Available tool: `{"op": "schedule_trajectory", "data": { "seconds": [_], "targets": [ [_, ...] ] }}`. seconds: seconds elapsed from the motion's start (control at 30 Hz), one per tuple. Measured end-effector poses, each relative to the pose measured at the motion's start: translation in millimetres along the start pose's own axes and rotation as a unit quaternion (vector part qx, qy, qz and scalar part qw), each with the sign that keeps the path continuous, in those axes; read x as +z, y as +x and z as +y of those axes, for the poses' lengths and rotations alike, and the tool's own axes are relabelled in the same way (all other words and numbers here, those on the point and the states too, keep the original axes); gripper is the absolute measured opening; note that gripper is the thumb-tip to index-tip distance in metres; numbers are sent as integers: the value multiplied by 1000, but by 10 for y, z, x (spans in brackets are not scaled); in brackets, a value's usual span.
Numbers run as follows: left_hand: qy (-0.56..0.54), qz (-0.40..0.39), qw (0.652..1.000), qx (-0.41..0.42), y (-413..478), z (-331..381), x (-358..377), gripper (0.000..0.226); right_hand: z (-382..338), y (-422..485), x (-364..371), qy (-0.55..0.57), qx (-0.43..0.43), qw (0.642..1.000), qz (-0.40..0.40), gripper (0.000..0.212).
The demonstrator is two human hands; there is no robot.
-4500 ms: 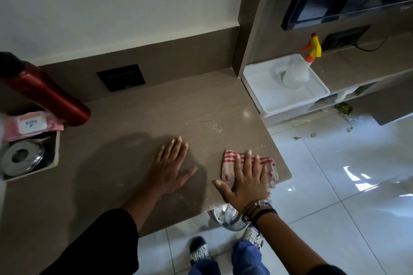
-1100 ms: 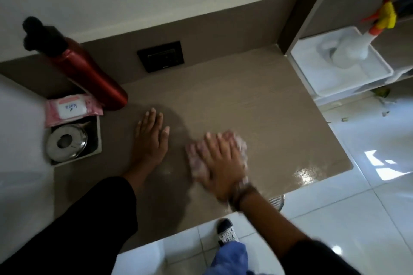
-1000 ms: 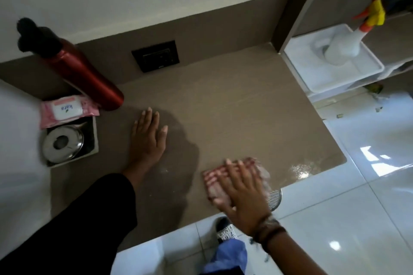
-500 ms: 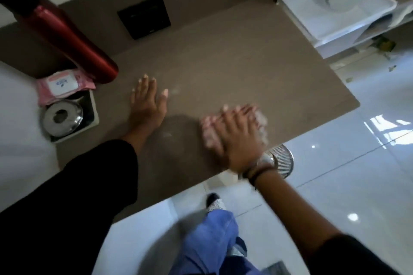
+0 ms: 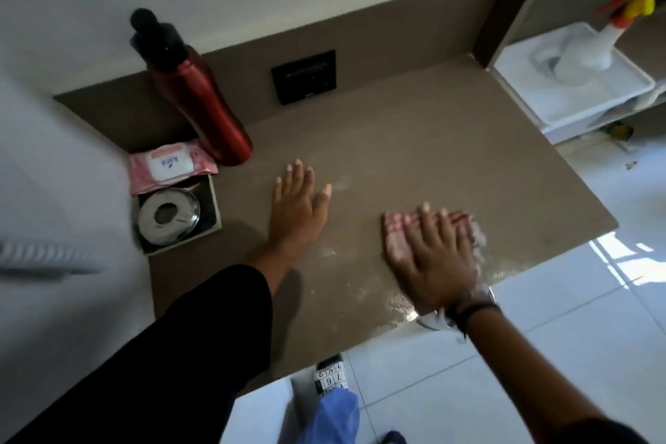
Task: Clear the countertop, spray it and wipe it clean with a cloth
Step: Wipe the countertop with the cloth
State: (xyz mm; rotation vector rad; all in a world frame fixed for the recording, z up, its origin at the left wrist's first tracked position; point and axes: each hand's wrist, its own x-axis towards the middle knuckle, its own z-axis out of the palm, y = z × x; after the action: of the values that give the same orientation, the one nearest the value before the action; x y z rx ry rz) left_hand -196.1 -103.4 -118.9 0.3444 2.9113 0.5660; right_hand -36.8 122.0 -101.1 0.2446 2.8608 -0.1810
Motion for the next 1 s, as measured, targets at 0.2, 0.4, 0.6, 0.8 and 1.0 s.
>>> {"op": "schedule_trajectory", "data": {
  "seconds": [0.2, 0.4, 0.6, 0.8, 1.0],
  "targets": [
    [-47, 14, 996, 79, -1199, -569, -150, 75, 331, -763, 143, 0, -41, 998, -46, 69],
    [-8, 41, 998, -45, -2281, -775, 33, 77, 214, -73, -115, 12, 43, 997, -60, 84],
    [20, 41, 996, -82, -2286, -699, 7, 81, -471, 365, -223, -17, -31, 997, -64, 80],
    [12, 73, 994, -75, -2283, -697, 20, 85, -145, -827, 91, -29, -240, 963, -116, 72],
    [7, 75, 994, -78, -2270, -710, 69, 90, 310, 526, -374, -66, -7, 994, -90, 74]
  ]
}}
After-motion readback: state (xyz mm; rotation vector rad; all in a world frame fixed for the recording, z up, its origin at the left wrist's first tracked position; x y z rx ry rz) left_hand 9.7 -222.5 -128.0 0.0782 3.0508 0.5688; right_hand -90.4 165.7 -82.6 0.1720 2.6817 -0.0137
